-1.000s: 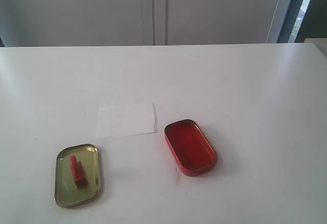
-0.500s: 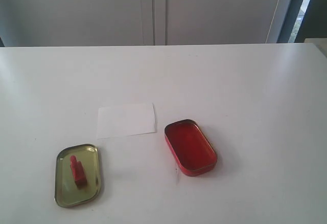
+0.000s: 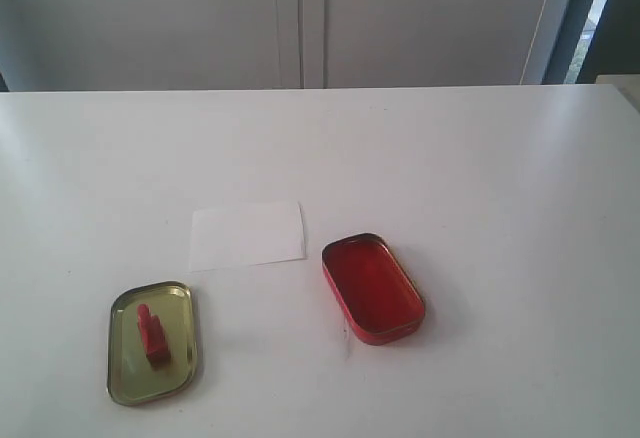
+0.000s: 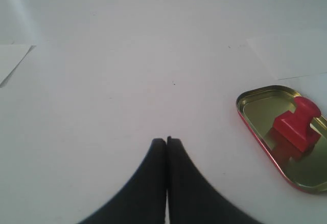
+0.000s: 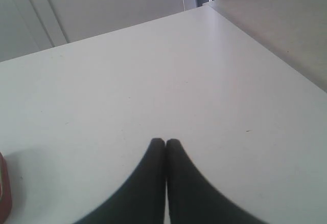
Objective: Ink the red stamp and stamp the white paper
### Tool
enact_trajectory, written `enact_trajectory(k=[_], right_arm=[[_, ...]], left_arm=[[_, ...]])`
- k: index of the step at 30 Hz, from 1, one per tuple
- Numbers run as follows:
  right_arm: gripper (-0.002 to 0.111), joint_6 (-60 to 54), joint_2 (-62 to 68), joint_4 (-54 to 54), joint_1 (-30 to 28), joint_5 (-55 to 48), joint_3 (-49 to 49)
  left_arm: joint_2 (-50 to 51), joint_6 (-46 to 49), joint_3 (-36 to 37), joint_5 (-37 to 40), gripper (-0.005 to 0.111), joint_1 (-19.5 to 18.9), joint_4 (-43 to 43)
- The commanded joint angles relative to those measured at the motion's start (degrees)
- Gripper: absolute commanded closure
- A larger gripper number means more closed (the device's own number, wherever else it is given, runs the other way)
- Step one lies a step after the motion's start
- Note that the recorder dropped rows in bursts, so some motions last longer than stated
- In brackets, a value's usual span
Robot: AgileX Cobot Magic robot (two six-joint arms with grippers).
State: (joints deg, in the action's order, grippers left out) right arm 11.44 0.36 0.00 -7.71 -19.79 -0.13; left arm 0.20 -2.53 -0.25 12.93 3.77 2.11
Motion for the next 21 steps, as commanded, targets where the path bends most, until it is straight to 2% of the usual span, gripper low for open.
enact_trajectory(k=[1,18,21], right_arm=[[0.108,0.0,-0.4,0.0,-0.3,0.2,0.1],[0.108,0.0,-0.4,0.0,-0.3,0.2,0.1],[0.108,0.0,-0.4,0.0,-0.3,0.2,0.1]], left_arm=[[-0.2,-0.1,0.2,0.0,0.107,-0.3,0.4],[-0.2,-0.1,0.2,-6.2,0.107,-0.3,0.4],[-0.2,-2.6,0.2,-7.4,0.107,-0.3,0.6]])
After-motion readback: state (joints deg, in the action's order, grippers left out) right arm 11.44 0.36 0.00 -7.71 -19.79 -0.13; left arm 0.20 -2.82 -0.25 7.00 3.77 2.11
